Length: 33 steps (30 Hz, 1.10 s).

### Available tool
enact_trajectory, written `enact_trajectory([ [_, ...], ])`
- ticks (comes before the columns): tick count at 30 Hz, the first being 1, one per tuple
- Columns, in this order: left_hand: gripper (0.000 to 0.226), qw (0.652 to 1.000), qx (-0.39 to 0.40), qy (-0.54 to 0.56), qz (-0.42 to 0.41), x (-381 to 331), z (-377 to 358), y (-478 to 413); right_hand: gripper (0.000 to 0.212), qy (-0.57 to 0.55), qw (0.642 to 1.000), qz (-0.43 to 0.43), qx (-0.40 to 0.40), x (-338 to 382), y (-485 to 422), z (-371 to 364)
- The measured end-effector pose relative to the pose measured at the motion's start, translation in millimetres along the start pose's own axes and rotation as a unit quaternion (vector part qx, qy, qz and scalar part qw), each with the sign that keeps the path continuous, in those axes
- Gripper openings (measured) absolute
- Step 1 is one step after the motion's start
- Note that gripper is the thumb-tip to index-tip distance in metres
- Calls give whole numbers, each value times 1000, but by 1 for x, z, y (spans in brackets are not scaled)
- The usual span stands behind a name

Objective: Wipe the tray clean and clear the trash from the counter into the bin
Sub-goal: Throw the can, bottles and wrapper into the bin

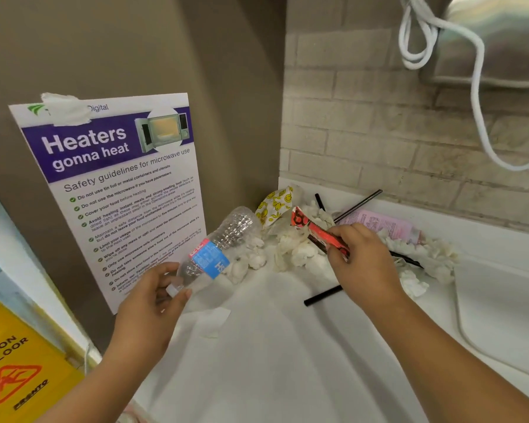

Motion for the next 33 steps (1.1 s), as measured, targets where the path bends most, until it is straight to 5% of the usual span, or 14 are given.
enact_trajectory([
  [8,36,994,1,-10,-111,3,70,24,22,-62,996,55,25,61,57,12],
  [17,22,980,-94,28,-172,30,217,64,33,-169,978,41,118,179,147,-7],
  [21,19,984,-108,34,-134,68,266,90,36,-185,961,33,205,219,197,-42],
  [28,35,992,29,-119,10,181,275,144,49,-109,931,17,347,234,291,-152],
  [33,40,970,136,-153,131,254,245,192,22,-31,899,41,436,209,345,-238],
])
Point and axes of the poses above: each hand's wrist, its own y-axis away from the middle knuckle, its own z-axis out of the back of the hand, x = y × z, the point moved 4 cm from there along -y, towards the middle knuckle, and after that the axes turned 12 degrees about -z, right-handed, at the moved point
